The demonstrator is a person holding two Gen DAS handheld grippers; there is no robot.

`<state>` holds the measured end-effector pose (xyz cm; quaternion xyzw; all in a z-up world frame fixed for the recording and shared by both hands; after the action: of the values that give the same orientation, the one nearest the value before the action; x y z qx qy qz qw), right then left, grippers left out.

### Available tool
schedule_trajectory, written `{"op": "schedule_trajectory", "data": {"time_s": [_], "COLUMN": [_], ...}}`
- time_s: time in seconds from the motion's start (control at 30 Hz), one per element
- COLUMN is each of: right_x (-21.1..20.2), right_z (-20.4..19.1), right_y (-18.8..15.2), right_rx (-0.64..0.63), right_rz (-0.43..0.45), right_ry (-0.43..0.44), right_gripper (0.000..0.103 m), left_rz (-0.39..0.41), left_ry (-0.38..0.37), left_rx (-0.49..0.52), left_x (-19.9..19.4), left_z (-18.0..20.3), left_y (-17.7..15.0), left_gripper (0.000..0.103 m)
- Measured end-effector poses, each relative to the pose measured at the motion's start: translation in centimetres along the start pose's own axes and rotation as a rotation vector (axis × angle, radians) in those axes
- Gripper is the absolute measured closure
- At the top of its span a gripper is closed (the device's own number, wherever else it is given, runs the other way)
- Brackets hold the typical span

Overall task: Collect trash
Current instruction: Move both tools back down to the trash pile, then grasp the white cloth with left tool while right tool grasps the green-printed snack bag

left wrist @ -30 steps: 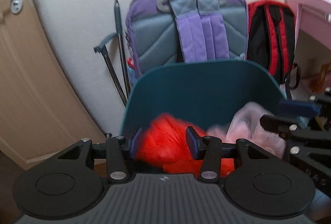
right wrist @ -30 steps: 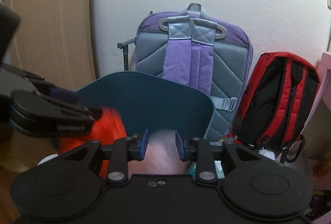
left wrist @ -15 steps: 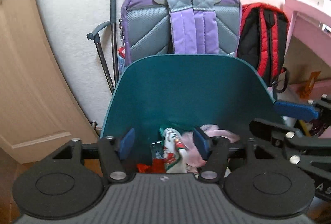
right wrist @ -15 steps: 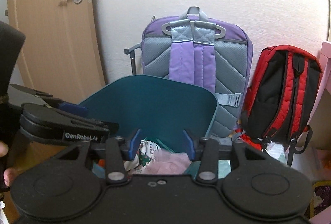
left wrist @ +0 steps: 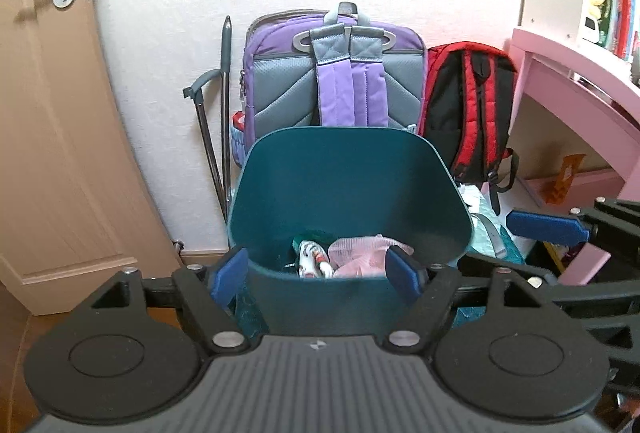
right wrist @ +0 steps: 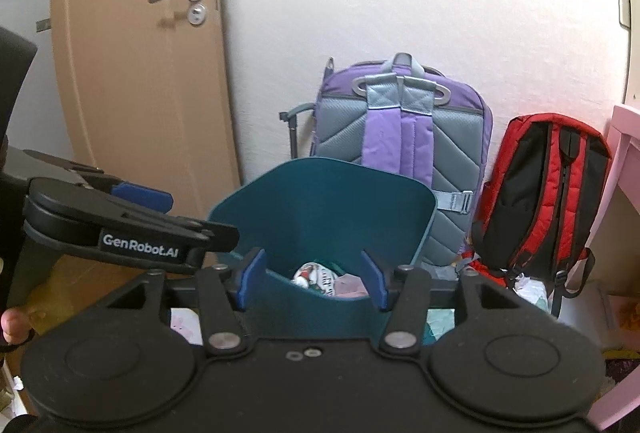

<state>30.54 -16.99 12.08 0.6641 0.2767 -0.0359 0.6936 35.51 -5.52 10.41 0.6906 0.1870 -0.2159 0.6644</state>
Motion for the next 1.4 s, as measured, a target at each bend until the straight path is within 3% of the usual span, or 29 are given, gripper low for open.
{"op": "schedule_trajectory", "data": {"time_s": [0.07,0.13,0.37,0.47,0.63,0.77,0.93,1.17,1.4], "right_x": [-0.9,-1.8,-3.6,-4.0,-3.6,-2.4,0.5,6.7,12.5], "right_z": [-0.6,-1.2,-3.4,-4.5,-6.4,-8.0,-10.0,-12.7,-14.8], "right_y": [0.0,-0.1,-1.2,-2.4,-4.8,-7.1,-11.7,-19.4,-27.1], "right_rx": [0.004,0.007,0.023,0.023,0.022,0.048,0.059,0.06,0.063], "right_rz": [0.005,0.007,-0.002,-0.018,-0.056,-0.099,-0.175,-0.332,-0.49], "right_ry": [0.012,0.023,0.074,0.099,0.14,0.181,0.21,0.258,0.255], "right_gripper": [0.05,0.049,0.048,0.047,0.047,0.046,0.046,0.046,0.046], "left_rz": [0.005,0.008,0.005,-0.012,-0.021,-0.016,-0.051,-0.177,-0.311], "left_ry": [-0.002,-0.005,-0.011,-0.02,-0.048,-0.059,-0.059,0.029,0.08], "left_rx": [-0.008,-0.024,-0.066,-0.088,-0.128,-0.159,-0.186,-0.262,-0.267], "left_x": [-1.2,-2.5,-5.7,-6.4,-7.3,-7.1,-5.3,-0.5,5.0], "left_z": [-0.3,-0.8,-3.0,-4.3,-6.7,-8.8,-12.4,-18.8,-24.3], "left_y": [-0.4,-0.8,-3.4,-5.1,-8.3,-10.9,-15.4,-23.5,-32.4], "left_gripper": [0.027,0.021,0.02,0.019,0.006,0.005,0.003,0.003,0.003]}}
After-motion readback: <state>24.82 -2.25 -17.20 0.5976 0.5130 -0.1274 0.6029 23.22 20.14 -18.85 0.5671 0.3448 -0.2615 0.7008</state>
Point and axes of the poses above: each gripper's, at about its wrist camera, not at the fingertips, and x roughly the way its jaws point, z to its right, y to its top, the point moved 7 cm from there along x, roughly the way its jaws point, and after that the axes turned 7 degrees about z, right-handed, at the moved point
